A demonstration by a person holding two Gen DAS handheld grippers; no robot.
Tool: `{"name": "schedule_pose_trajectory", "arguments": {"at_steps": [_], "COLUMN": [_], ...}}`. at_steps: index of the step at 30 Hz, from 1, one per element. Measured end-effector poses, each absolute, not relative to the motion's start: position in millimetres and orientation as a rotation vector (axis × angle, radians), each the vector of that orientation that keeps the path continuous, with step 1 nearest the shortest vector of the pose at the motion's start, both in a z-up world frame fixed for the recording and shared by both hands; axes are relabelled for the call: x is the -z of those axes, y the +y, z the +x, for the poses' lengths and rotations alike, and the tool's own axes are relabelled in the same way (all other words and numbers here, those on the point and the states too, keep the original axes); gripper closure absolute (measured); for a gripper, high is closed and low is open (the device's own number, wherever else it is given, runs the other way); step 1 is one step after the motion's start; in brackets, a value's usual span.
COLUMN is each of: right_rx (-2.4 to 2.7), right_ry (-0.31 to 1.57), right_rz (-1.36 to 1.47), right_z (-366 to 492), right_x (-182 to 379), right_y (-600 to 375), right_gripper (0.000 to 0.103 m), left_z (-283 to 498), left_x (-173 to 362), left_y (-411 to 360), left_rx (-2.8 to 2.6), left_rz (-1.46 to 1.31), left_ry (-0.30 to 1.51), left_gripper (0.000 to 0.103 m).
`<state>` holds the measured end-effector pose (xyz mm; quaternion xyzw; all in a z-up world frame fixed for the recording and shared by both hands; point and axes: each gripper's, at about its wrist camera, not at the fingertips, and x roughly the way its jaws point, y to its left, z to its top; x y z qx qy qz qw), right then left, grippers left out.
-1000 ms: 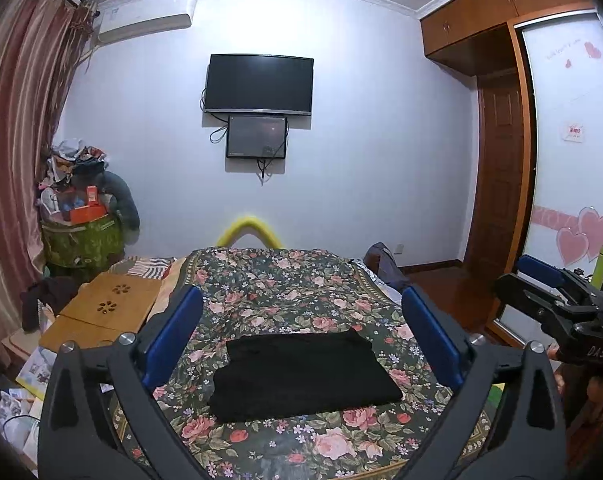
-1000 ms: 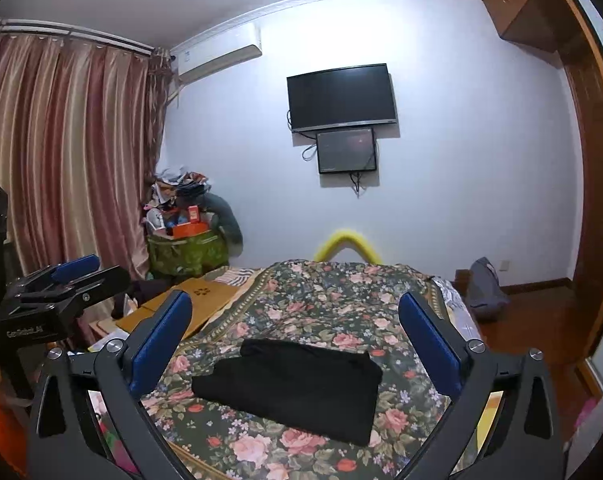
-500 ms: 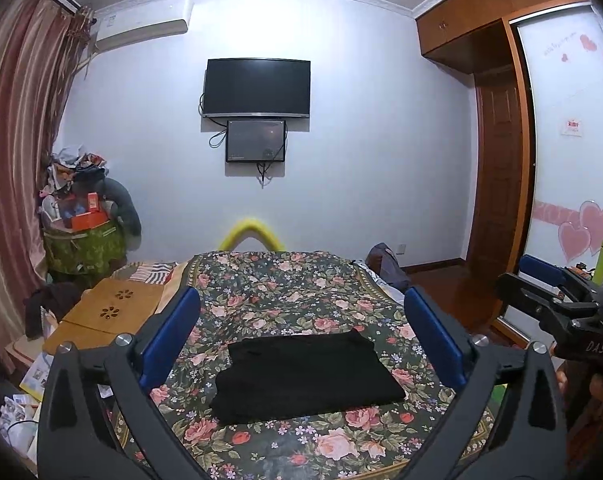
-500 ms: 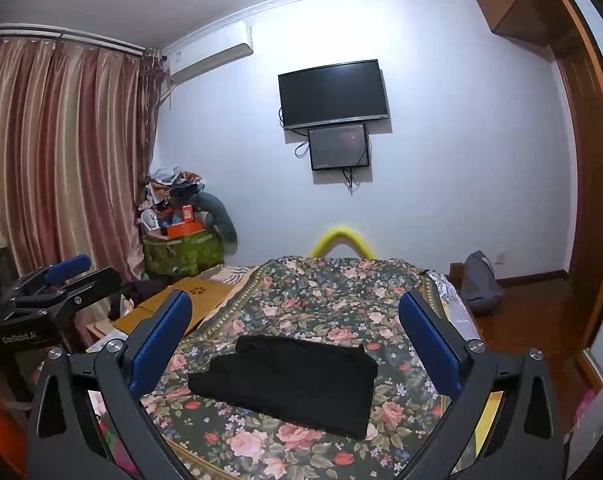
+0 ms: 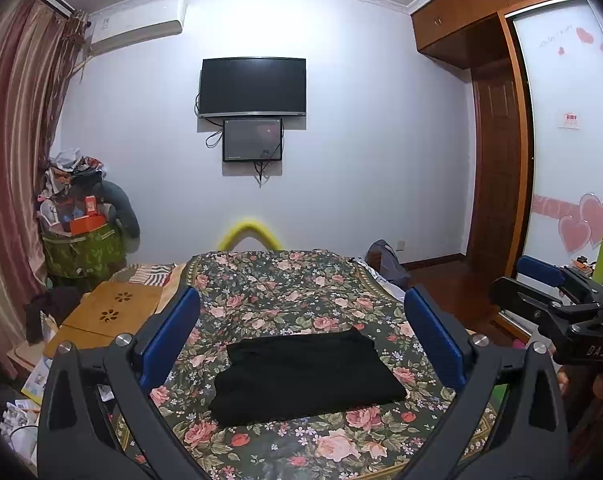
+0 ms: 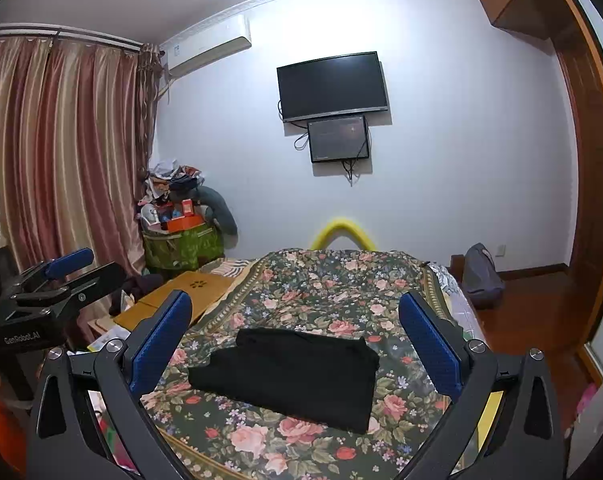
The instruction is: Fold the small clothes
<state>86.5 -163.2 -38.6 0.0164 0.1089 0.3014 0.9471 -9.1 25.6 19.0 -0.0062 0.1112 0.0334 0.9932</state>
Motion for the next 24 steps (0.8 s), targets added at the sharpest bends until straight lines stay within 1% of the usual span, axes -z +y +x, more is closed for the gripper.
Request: {"name": "schedule_pose_trajectory", "arguments": {"at_steps": [24], "right_rx": [-0.603], "right_ry": [0.216], "right_rz": [0.032], "right_z": [82.5], "right_x": [37.3], "right_y": [-164.6], "right_gripper": [0.000], "left_z": [-7.6], "left_x": [-16.6], "left_y": [26.3], "left_rx": [-0.040], "left_rz": [-0.008], "left_ry": [0.232], "left_gripper": [0.000]}}
